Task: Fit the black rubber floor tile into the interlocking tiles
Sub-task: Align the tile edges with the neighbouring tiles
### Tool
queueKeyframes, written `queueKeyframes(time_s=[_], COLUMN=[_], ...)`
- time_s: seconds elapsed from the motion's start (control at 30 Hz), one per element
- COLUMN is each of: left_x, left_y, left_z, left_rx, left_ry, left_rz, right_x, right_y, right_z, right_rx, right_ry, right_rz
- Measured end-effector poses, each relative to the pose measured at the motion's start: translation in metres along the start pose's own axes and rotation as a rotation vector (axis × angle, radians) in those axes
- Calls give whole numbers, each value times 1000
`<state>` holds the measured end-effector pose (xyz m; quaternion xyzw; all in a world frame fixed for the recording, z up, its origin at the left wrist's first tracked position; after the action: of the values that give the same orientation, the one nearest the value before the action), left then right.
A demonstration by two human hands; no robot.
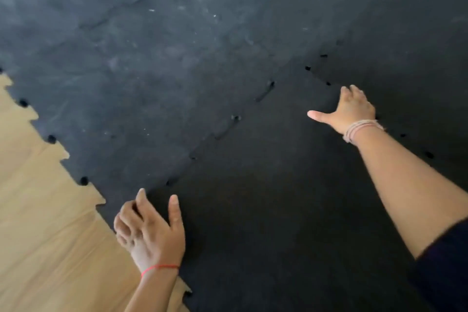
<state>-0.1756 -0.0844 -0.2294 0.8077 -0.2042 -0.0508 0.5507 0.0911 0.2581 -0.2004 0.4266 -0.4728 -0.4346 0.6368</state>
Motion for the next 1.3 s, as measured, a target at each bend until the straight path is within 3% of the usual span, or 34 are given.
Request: queueKeyframes(time_s=[0.23,0.53,0.67,0.77,0.97,1.03,1.13,1.23,1.3], left_x=[-23,-2,-4,-7,-14,-19,-18,-13,-18], left_y=[8,8,5,8,12,4,-22,-33,-36], left_z=[-4,16,12,14,-23,-56,-109,-137,-140], left_rx=[30,30,-41,-45,-17,20,-46,-10,-9], left_ry=[69,64,57,44,-157,-311,-517,-471,-402], left_rz=[-38,16,34,65,135,190,299,259,239], right_x=[-34,-8,-11,-8,83,139,235,289,305], right_y=[-2,-3,-3,-1,-30,-50,-60,-58,-60], right_z=[5,-21,-13,-12,-30,-61,-129,-160,-176], right_rx=[78,-84,58,38,-93,-103,-179,-253,-366], right_ry=[-157,-157,-164,-191,-285,-459,-883,-982,-1150], right_rz=[182,81,84,119,-180,-238,-348,-411,-392])
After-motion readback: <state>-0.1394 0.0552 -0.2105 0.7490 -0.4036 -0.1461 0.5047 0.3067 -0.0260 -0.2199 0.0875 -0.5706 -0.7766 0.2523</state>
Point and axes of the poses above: each hand's wrist, its own x-axis away from the middle knuckle, its own y-axis out of the back of the hand, z = x × y, the point moved 6 cm from there along -x, towards the middle knuckle, and after that the axes turned 5 degrees about y, right-handed, at the moved point
